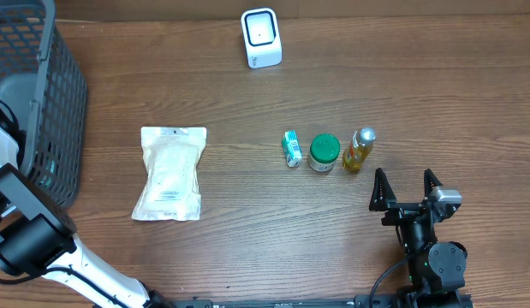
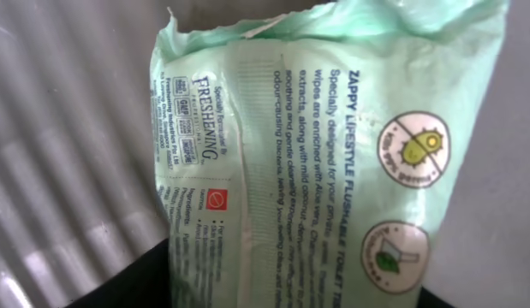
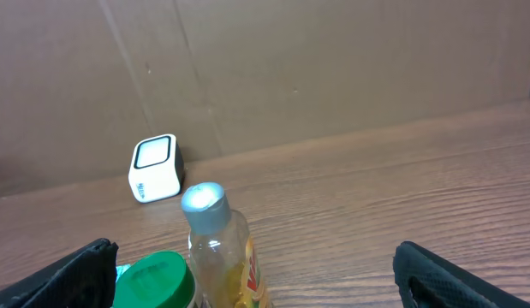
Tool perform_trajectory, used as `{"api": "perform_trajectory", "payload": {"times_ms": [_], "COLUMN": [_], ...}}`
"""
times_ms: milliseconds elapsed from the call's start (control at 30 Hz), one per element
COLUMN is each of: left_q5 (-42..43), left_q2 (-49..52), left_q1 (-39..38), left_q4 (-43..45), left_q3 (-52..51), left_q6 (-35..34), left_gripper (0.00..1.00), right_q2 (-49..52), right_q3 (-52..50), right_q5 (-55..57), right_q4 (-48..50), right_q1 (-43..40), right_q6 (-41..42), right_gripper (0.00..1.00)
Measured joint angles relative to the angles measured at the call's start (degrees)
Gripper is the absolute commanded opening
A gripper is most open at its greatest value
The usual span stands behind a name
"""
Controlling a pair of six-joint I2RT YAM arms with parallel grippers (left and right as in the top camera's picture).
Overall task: Scan the item barcode
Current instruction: 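Close the left gripper on the green tissue pack and lift it, then carry the tissue pack up under the white scanner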
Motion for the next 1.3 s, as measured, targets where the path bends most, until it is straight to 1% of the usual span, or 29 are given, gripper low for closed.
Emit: {"api": "perform_trajectory", "payload": {"times_ms": [67,200,367,533,633,733,800,867,900,1100,1233,1300], "left_q5": [-0.15,-0.42,0.57,1.44,1.81,3.52,6.73,11.26,13.75,28.50,34.45,36.79], "left_q2": [-0.04,-0.07,0.68,2.45,2.45,2.45,2.45,2.45,2.45,2.45,2.45,2.43], "left_q1": [0.00,0.00,-0.15,-0.22,-0.22,-0.22,-0.22,-0.22,-0.22,-0.22,-0.50,-1.03], "left_q4": [0.04,-1.18,-8.33,-18.71,-24.48,-29.99,-34.07,-37.68,-39.41,-47.74,-53.66,-54.36], "left_q3": [-0.04,0.61,4.72,16.00,25.05,34.07,39.85,45.33,47.84,59.89,64.13,64.87], "left_q6": [-0.09,0.17,0.26,0.31,0.31,0.31,0.31,0.33,0.37,3.78,6.08,7.89], "left_gripper": [0.38,0.35,0.29,0.25,0.20,0.20,0.15,0.07,0.04,0.04,0.04,0.04], "right_q2": [0.00,0.00,0.00,0.00,0.00,0.00,0.00,0.00,0.00,0.00,0.00,0.00], "right_q3": [0.00,0.00,0.00,0.00,0.00,0.00,0.00,0.00,0.00,0.00,0.00,0.00], "right_q5": [-0.02,-0.02,-0.02,-0.02,0.00,-0.02,0.00,-0.02,-0.02,-0.02,-0.02,0.00], "right_q4": [0.02,0.02,0.02,0.00,0.00,-0.02,0.00,0.00,0.00,0.00,0.00,0.02], "right_q1": [0.00,0.00,0.00,0.00,0.00,0.00,0.00,0.00,0.00,0.00,0.00,0.00], "right_q6": [0.00,0.00,0.00,0.02,0.00,0.00,0.00,0.00,0.00,0.00,0.00,0.00], "right_gripper": [1.00,1.00,1.00,1.00,1.00,1.00,1.00,1.00,1.00,1.00,1.00,1.00]}}
